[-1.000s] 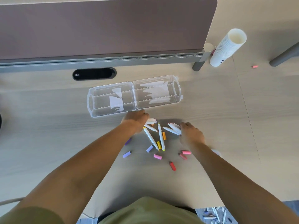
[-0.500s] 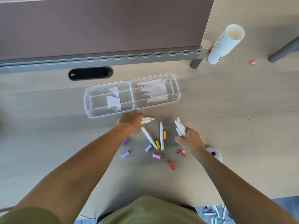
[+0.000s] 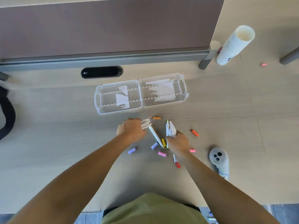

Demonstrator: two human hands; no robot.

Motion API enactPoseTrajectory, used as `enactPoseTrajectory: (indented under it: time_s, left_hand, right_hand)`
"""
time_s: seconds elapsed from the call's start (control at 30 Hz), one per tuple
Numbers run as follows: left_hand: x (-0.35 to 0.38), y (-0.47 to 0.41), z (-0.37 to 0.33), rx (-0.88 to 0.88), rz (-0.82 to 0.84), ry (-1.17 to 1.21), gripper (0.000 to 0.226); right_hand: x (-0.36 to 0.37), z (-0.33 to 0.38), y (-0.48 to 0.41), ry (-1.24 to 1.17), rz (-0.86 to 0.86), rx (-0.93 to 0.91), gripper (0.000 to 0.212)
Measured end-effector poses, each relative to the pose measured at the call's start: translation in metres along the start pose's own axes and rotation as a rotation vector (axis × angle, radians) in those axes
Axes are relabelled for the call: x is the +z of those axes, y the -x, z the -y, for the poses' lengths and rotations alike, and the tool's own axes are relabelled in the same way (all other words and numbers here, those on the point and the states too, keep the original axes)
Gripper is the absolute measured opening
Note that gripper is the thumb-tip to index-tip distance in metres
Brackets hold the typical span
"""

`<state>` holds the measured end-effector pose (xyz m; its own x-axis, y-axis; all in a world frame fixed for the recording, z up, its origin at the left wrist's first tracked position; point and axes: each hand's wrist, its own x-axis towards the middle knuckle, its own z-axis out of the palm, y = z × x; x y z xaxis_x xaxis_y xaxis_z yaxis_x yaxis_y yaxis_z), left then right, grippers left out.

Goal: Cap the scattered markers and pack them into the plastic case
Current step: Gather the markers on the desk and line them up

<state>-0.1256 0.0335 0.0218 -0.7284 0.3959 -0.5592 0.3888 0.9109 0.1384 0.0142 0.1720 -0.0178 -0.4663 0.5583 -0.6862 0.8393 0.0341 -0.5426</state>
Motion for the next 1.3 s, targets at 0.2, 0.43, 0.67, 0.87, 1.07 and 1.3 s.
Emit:
enactPoseTrajectory:
  time_s: [0.2,0.43,0.67,0.87,1.07,1.3]
  left_hand:
    - [0.002,0.002,-0.002,0.200,0.012,-0.048,0.033]
    - [0.009,-0.005,-0.019,0.477,0.065,-0.245,0.041]
    - [0.019,-0.011,-0.033,0.620,0.090,-0.477,0.038]
    - [0.019,-0.015,-0.042,0.627,0.159,-0.576,0.039]
    - [0.018,-0.006,-0.041,0.443,0.204,-0.359,0.039]
    - [0.006,0.013,-0.024,0.099,0.325,0.082,0.026]
  right_hand:
    - [0.010,0.003,-0.003,0.153,-0.093,0.032,0.027]
    - [0.004,0.004,-0.003,0.314,-0.101,0.013,0.032]
    - [-0.020,-0.010,0.000,0.019,-0.078,0.018,0.021]
    - [-0.047,-0.028,0.009,-0.229,-0.082,0.020,0.013]
    - [-0.058,-0.032,0.020,-0.398,0.025,0.082,0.016]
    - [-0.049,-0.022,0.023,-0.435,0.119,0.139,0.020]
